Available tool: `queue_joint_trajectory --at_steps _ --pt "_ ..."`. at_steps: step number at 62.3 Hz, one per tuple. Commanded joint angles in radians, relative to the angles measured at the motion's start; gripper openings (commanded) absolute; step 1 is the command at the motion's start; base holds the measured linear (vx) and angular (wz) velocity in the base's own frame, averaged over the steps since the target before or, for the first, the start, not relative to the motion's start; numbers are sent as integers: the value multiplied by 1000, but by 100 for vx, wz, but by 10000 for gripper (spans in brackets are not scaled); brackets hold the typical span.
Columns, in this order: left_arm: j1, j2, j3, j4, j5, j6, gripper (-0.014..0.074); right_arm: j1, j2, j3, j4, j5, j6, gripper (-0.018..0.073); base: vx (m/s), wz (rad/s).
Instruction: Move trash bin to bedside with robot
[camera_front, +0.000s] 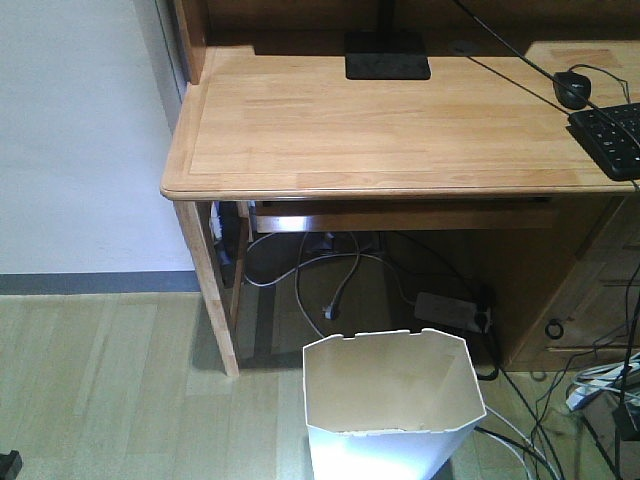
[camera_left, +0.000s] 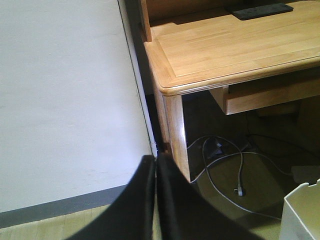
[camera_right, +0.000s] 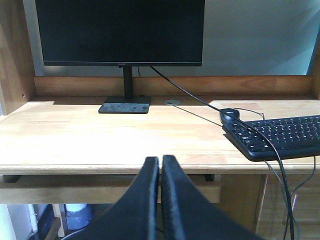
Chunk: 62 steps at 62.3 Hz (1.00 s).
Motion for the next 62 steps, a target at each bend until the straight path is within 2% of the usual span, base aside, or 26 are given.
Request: queue_joint_trajectory --at_steps 1,62 --pt "0 -20 18 0 -69 -5 -7 -1 -9 8 -6 -76 -6 -8 0 0" --pt "0 -20 18 0 -69 -5 -7 -1 -9 4 -11 -104 -13 -8 0 0"
